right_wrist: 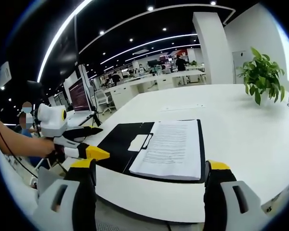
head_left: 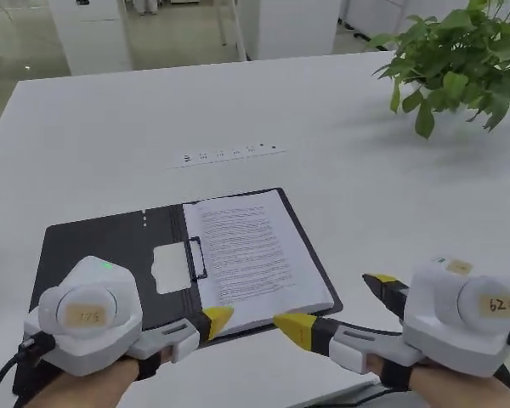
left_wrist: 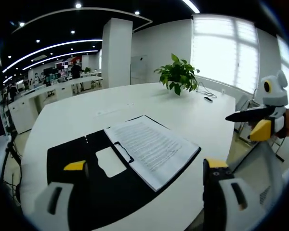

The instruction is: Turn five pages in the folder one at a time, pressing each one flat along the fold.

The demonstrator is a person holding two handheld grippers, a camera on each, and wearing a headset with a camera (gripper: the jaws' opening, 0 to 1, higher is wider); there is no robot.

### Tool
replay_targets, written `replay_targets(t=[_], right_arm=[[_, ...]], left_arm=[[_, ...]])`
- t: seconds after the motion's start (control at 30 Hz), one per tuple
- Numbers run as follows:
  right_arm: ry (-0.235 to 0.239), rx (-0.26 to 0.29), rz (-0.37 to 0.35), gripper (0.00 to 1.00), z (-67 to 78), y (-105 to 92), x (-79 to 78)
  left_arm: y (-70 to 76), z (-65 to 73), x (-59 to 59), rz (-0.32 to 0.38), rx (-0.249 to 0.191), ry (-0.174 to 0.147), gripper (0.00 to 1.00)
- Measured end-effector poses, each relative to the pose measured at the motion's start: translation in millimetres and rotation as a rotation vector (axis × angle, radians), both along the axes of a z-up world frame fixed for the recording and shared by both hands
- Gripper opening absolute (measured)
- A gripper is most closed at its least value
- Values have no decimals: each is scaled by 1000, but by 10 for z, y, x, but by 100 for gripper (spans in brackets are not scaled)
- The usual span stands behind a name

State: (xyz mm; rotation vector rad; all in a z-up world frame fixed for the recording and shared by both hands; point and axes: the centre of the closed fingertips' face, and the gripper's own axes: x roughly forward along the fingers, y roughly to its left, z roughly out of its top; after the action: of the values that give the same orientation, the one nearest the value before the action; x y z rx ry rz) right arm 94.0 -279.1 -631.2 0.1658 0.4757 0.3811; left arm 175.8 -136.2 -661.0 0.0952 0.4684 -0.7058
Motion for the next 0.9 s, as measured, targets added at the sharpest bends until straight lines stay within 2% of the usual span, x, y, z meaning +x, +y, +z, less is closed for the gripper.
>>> replay_targets(t=[0.53, 0.9], right_arm=[[1, 3, -60, 93, 17, 15, -121], [3, 11, -121, 93, 24, -46, -160]], left_arm=[[-566, -188, 188, -142, 9, 17, 99], [-925, -423, 274, -213, 24, 37, 97]])
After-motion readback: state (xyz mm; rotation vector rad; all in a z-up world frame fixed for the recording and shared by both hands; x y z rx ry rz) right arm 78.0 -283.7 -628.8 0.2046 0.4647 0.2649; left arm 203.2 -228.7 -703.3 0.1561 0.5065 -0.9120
